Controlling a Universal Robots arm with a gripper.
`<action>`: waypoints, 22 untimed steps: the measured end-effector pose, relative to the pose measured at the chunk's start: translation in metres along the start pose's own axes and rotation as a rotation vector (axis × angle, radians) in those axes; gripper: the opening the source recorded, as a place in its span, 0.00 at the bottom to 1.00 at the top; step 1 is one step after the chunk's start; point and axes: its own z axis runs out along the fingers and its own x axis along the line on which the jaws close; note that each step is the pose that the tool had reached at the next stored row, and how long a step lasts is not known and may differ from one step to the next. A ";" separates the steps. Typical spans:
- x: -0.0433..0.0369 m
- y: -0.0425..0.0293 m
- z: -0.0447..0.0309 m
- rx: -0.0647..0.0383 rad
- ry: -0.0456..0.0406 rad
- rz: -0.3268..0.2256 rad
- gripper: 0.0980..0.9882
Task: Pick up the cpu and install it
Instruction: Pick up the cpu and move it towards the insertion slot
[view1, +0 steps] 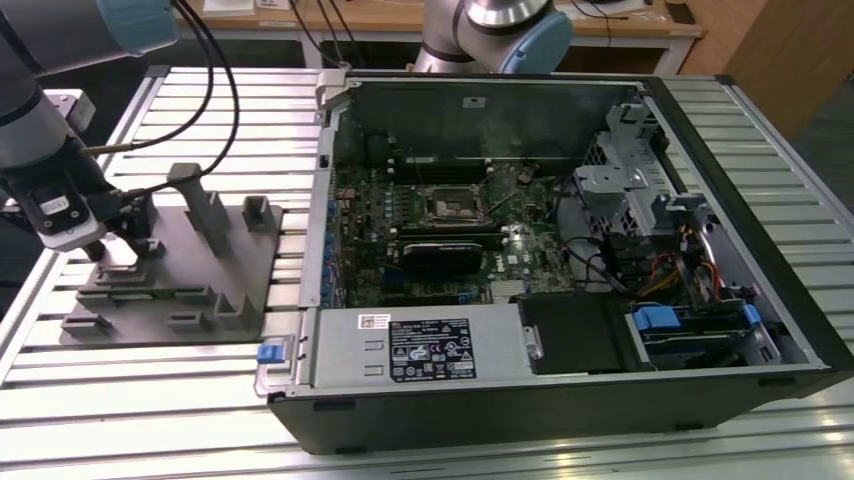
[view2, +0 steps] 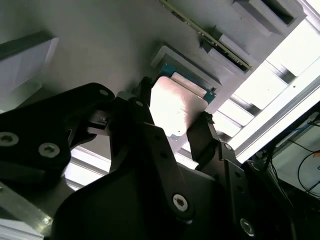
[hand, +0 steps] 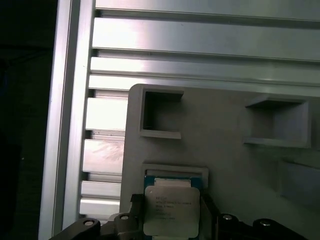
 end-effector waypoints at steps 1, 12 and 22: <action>0.0000 0.0000 -0.0014 0.000 0.0001 0.000 0.50; 0.0001 0.0003 -0.0079 -0.006 0.0002 0.000 0.50; 0.0001 0.0006 -0.0142 -0.006 -0.0001 0.000 0.50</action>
